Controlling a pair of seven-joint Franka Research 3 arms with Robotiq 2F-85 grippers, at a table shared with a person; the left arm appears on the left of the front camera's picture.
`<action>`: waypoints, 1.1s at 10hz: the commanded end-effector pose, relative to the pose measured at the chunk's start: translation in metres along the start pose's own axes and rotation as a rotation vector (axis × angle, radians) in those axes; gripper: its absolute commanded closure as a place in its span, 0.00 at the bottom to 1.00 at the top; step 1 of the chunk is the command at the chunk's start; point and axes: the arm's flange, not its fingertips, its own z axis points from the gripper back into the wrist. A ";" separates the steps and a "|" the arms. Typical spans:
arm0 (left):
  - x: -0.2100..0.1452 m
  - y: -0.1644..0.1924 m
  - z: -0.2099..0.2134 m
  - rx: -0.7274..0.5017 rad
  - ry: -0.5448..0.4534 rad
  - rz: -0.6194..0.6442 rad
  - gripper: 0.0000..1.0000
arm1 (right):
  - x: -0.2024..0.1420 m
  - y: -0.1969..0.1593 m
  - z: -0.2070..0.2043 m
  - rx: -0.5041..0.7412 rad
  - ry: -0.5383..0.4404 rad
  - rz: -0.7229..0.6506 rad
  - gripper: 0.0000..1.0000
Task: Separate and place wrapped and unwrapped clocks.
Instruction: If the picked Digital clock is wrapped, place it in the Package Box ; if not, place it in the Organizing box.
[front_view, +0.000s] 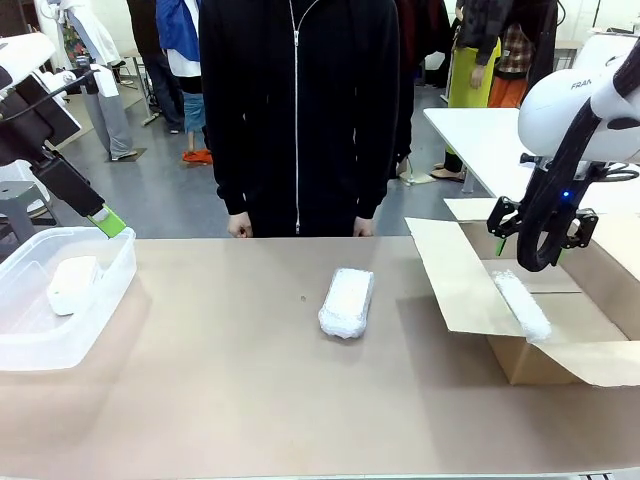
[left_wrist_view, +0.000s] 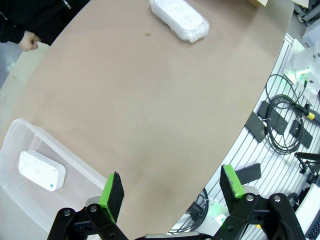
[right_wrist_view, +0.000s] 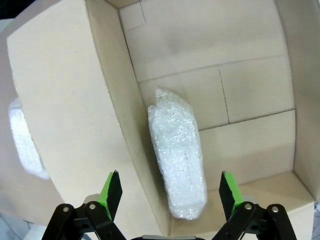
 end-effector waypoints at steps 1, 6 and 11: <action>0.000 0.000 0.000 0.004 -0.007 0.000 0.00 | -0.009 0.006 0.021 0.006 -0.018 -0.014 0.00; 0.000 0.000 0.000 0.004 -0.007 0.000 0.00 | -0.077 0.011 0.126 -0.082 -0.111 -0.084 0.00; 0.000 0.000 0.000 0.004 -0.007 0.000 0.00 | -0.091 0.014 0.145 -0.064 -0.156 -0.053 0.00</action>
